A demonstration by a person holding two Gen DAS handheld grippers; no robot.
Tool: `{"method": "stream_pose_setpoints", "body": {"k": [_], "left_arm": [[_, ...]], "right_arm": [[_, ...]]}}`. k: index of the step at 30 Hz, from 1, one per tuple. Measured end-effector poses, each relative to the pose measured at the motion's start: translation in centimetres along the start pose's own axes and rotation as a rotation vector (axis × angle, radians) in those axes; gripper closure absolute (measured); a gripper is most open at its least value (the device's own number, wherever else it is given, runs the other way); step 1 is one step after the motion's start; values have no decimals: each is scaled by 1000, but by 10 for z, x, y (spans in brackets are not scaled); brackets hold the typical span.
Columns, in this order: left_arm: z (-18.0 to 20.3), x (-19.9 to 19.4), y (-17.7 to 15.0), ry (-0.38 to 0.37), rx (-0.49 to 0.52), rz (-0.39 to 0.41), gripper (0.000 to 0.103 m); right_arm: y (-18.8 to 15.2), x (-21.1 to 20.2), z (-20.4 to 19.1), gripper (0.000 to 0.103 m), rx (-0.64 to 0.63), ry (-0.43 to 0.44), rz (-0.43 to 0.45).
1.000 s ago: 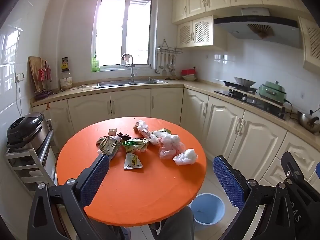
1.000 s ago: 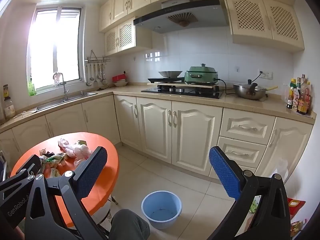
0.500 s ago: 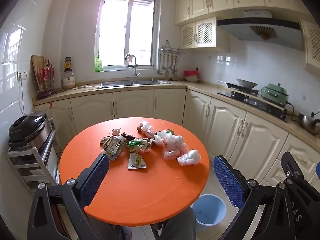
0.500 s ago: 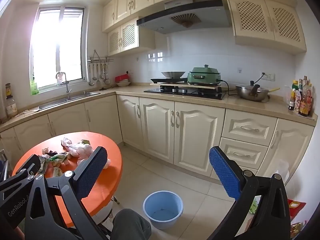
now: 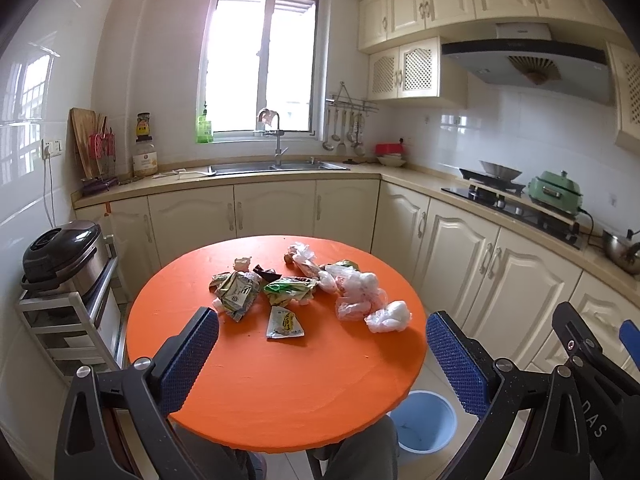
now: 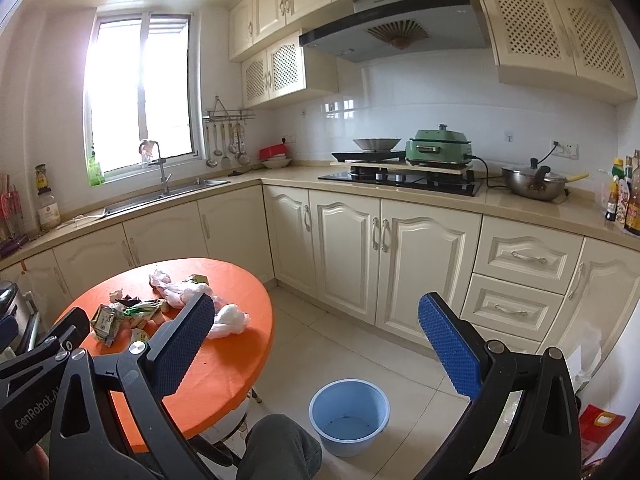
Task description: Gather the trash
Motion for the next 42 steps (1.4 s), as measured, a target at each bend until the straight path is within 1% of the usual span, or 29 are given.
{"method": "stream_pose_setpoints", "body": {"k": [4,10,42], "left_arm": [[-2,-1,0,3,-4,1,1],[-3,-2,-1,9,-9,1,1],[-7,1,0,8,-8,-3,1]], "right_arm": [[-1,4,-3,0,1,43,-9],[-2,5,-8,0,-3,61,-10],[-7,5,-5,0,6,57,-19]]}}
Point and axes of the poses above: each gripper's, at about its wrist camera, not at the fingertips, and x roughly the way its jaws point, z to its right, y to its top, the point moved 4 cm from there along x, roughly the way its jaws point, and after that the axes turned 6 degrees about y, right-handed, at the moved point
